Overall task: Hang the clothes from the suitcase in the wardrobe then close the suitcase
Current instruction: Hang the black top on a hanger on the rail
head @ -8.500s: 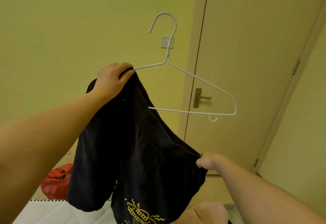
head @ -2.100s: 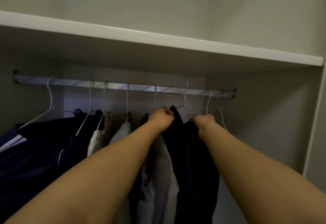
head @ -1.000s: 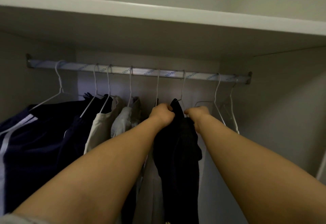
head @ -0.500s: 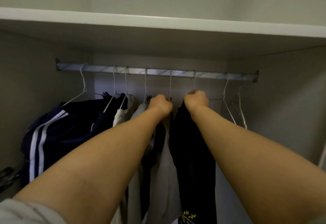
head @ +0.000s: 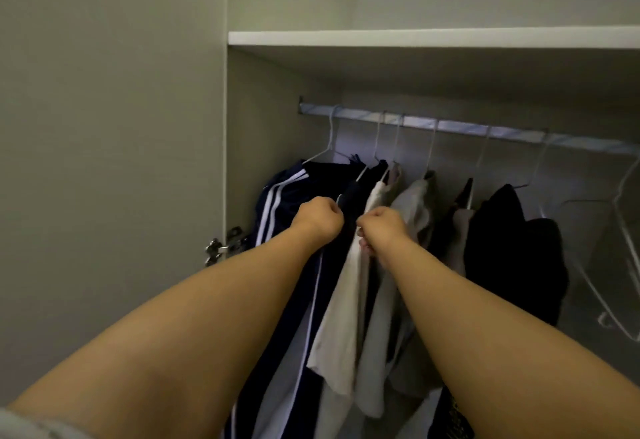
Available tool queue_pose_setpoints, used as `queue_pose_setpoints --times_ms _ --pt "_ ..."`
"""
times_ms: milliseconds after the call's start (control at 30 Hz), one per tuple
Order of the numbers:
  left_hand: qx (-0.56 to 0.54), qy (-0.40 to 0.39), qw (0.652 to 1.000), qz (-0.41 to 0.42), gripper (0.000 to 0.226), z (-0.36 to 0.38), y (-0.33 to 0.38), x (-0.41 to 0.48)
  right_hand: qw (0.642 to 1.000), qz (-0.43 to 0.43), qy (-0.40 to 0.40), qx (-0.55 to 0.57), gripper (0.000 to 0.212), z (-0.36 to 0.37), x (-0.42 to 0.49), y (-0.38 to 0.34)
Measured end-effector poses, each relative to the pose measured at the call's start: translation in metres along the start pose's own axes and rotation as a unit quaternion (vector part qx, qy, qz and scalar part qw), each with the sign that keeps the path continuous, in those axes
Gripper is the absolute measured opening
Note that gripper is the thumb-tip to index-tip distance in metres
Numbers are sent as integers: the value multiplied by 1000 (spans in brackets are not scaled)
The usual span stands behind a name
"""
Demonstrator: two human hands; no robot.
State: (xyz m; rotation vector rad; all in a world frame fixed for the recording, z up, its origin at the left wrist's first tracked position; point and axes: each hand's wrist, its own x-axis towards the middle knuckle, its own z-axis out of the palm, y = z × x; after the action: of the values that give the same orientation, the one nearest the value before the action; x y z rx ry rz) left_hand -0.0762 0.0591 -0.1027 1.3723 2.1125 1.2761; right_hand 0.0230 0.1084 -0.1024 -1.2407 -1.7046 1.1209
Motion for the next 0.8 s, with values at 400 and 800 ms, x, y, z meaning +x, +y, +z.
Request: queue_pose_setpoints --times_ms 400,800 --pt "51 107 967 -226 28 -106 -189 -152 961 73 -261 -45 24 197 -139 49" --pt "95 86 916 -380 29 -218 -373 -311 852 149 -478 -156 22 424 -330 96"
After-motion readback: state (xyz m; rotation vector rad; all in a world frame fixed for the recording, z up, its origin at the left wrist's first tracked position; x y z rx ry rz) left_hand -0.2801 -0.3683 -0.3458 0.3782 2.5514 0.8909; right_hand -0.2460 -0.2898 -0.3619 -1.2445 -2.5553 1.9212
